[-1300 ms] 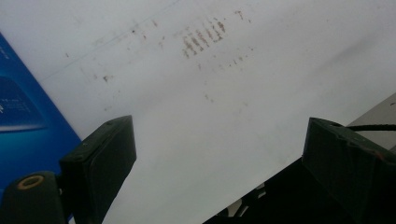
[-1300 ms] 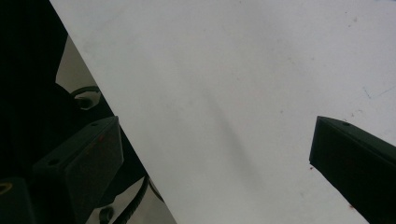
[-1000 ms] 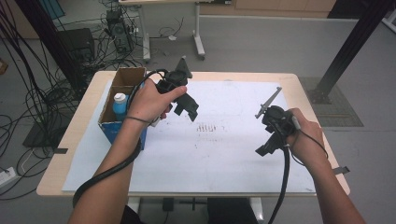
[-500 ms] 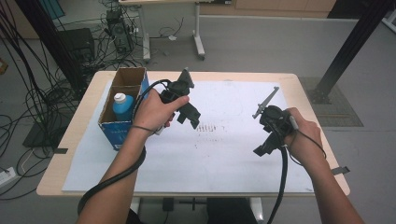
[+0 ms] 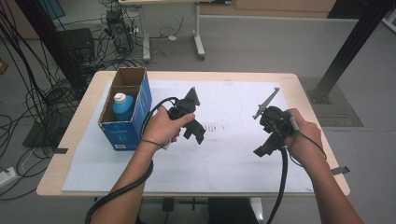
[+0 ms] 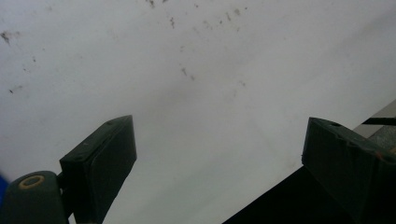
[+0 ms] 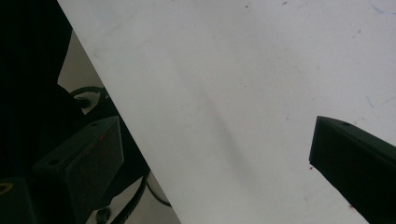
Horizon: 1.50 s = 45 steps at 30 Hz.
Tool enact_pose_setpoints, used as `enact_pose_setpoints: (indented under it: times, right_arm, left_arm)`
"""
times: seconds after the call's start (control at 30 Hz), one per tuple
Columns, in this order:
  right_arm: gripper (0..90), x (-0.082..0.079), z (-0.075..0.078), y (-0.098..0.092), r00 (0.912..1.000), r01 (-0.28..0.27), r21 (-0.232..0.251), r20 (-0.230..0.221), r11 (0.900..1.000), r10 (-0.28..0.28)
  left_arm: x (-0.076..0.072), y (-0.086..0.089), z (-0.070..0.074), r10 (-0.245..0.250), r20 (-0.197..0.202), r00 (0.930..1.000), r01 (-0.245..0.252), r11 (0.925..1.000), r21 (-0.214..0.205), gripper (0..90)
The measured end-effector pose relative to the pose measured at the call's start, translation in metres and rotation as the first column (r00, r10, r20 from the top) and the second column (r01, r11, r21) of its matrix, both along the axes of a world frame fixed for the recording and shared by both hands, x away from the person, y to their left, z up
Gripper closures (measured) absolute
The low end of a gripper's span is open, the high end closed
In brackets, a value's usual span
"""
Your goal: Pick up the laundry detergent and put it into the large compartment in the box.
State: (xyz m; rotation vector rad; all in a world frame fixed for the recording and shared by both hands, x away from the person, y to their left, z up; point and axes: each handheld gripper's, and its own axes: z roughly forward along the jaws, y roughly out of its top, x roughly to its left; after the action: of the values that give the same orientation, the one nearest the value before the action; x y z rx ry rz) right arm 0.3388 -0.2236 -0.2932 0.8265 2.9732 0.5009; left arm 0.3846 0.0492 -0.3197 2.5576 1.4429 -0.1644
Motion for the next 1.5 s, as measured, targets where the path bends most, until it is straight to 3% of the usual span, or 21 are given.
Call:
enact_pose_setpoints:
  times: [0.2, 0.77, 1.5]
  right_arm:
    - [2.6, -0.001, -0.001, 0.000, 1.0000, 0.000, -0.001, -0.001, 1.0000, 0.000]
    - [2.6, -0.002, 0.000, 0.001, 1.0000, 0.000, -0.001, -0.001, 1.0000, 0.000]
    - [2.6, -0.006, 0.001, -0.002, 1.0000, 0.010, 0.003, 0.001, 1.0000, -0.010]
  left_arm:
    - [-0.002, -0.001, -0.012, 0.000, -0.018, 0.9998, 0.000, 1.0000, -0.004, 10.7]
    - [-0.004, 0.004, -0.026, 0.014, -0.041, 0.9991, -0.014, 0.9999, 0.008, 11.1]
    - [-0.007, 0.002, -0.029, 0.009, -0.046, 0.9989, -0.009, 1.0000, 0.001, 11.2]
